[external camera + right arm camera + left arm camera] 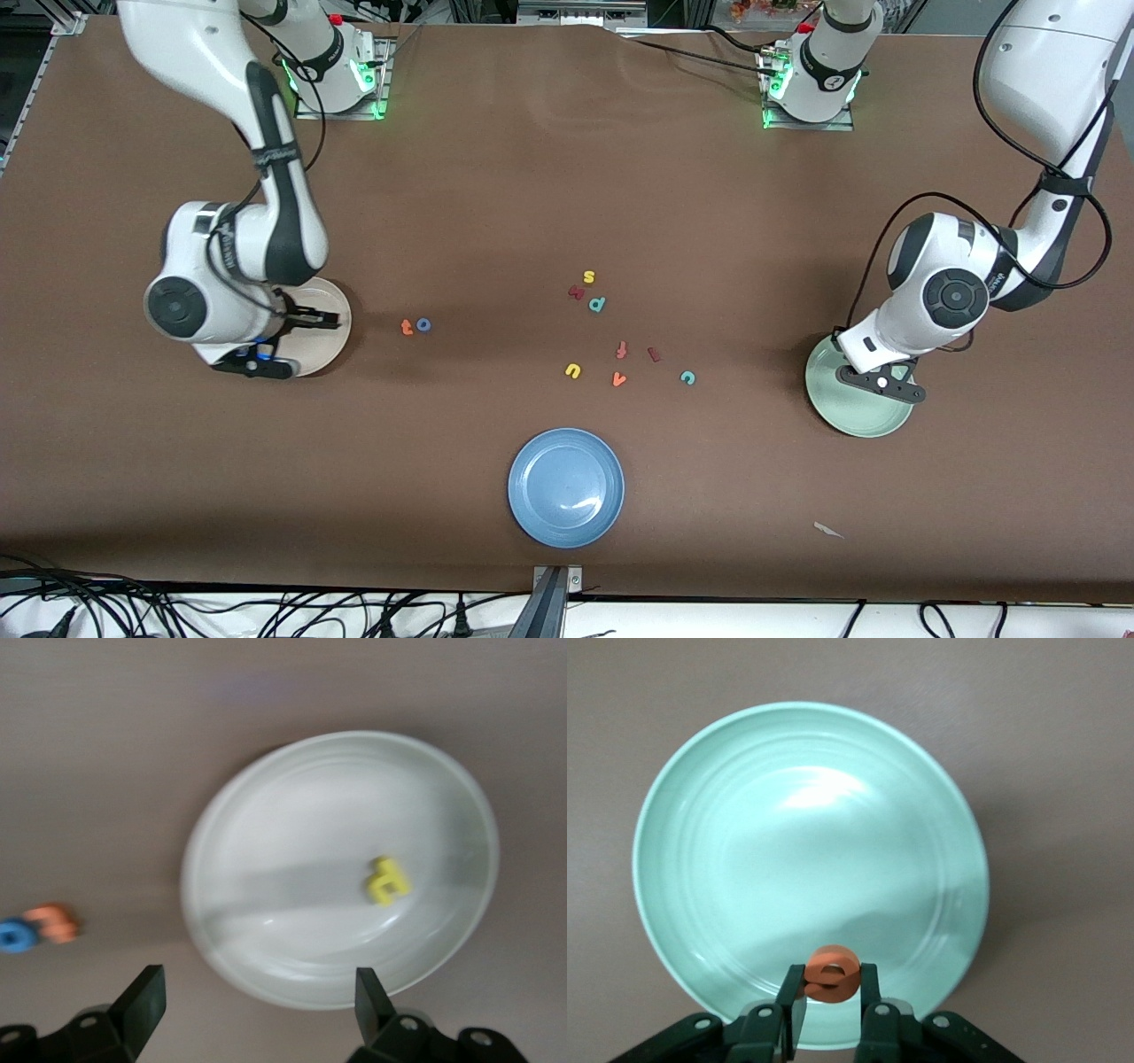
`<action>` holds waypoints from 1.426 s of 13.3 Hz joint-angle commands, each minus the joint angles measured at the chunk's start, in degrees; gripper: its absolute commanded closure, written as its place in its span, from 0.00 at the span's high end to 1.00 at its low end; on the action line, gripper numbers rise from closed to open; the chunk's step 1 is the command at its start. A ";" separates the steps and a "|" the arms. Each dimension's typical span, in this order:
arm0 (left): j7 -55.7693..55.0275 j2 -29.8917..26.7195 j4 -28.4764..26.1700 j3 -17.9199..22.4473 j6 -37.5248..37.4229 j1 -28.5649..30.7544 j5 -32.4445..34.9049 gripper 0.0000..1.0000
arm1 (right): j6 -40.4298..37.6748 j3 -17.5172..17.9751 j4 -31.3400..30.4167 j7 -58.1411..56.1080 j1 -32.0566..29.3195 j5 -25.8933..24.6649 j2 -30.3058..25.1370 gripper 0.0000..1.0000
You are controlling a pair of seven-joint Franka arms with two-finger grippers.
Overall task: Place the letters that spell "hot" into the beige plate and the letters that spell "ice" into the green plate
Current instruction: 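Set the h on the white plate while the left gripper sets e on green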
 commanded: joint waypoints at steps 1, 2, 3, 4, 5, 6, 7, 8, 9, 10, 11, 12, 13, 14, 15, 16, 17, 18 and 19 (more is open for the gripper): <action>0.96 2.49 3.00 -0.48 -0.71 -0.02 4.04 0.68 | 0.13 0.73 -0.51 6.86 4.50 1.22 -1.23 0.95; 0.70 2.40 3.00 -0.57 -0.71 -0.02 4.13 1.00 | 1.35 1.69 -0.60 7.58 5.29 1.48 -1.23 0.95; -0.35 2.23 3.52 -0.65 -0.80 -0.11 3.17 1.00 | 3.10 3.10 -0.95 7.59 5.39 1.57 -1.23 0.94; -1.58 2.14 4.22 -0.92 -1.06 -0.37 2.55 1.00 | 4.68 4.76 -1.12 7.67 5.39 1.57 -1.06 0.94; -2.63 2.22 4.23 -1.09 -1.07 -1.15 0.89 1.00 | 6.09 6.00 -1.21 7.76 5.39 1.57 -0.62 0.93; -3.86 2.22 4.32 -1.09 -1.07 -2.20 -0.52 1.00 | 7.50 6.71 -1.65 7.76 5.39 1.57 -0.45 0.92; -6.05 2.31 4.67 -1.09 -1.07 -3.43 -2.10 1.00 | 10.12 7.32 -2.78 7.76 5.48 1.57 -0.36 0.92; -8.25 2.40 5.37 -1.09 -1.07 -4.66 -3.42 1.00 | 12.93 8.72 -4.45 7.94 5.48 1.66 -0.44 0.88; -10.01 2.49 5.55 -1.09 -1.07 -5.98 -4.47 1.00 | 15.57 9.26 -5.86 8.72 5.48 1.66 -0.44 0.84; -11.51 2.49 5.64 -1.09 -1.07 -7.30 -5.36 1.00 | 17.69 9.70 -7.09 9.69 5.48 1.66 -0.44 0.80; -13.52 2.49 5.72 -1.09 -1.07 -8.44 -6.76 1.00 | 19.97 11.18 -8.15 10.13 5.48 1.66 -0.44 0.76; -15.46 2.57 6.07 -1.09 -1.07 -9.93 -8.77 1.00 | 22.34 11.46 -9.29 10.22 5.48 1.66 -0.36 0.75; -17.48 3.45 7.73 -1.09 -1.07 -11.60 -10.71 1.00 | 25.06 11.72 -10.43 10.14 5.48 1.66 -0.36 0.75; -19.76 4.24 8.53 -1.09 -1.07 -13.01 -12.12 1.00 | 27.27 11.81 -11.40 9.53 5.48 1.57 -0.36 0.70; -21.78 5.29 10.28 -1.09 -1.07 -14.07 -12.65 1.00 | 28.24 12.07 -11.93 9.09 5.48 1.57 -0.27 0.69; -24.07 6.69 11.77 -1.09 -1.07 -15.73 -12.75 1.00 | 28.78 12.42 -12.11 8.30 5.48 1.57 -0.18 0.69; -27.22 8.27 13.70 -1.01 -1.07 -17.23 -12.66 1.00 | 29.39 12.51 -12.20 7.94 5.48 1.57 -0.01 0.69; -29.17 9.59 15.38 -1.01 -1.07 -18.11 -12.66 1.00 | 30.09 12.60 -12.29 8.03 5.48 1.57 0.43 0.68; -30.93 10.65 16.61 -1.01 -0.98 -19.17 -12.66 1.00 | 30.71 13.21 -12.38 8.03 5.48 1.57 0.61 0.68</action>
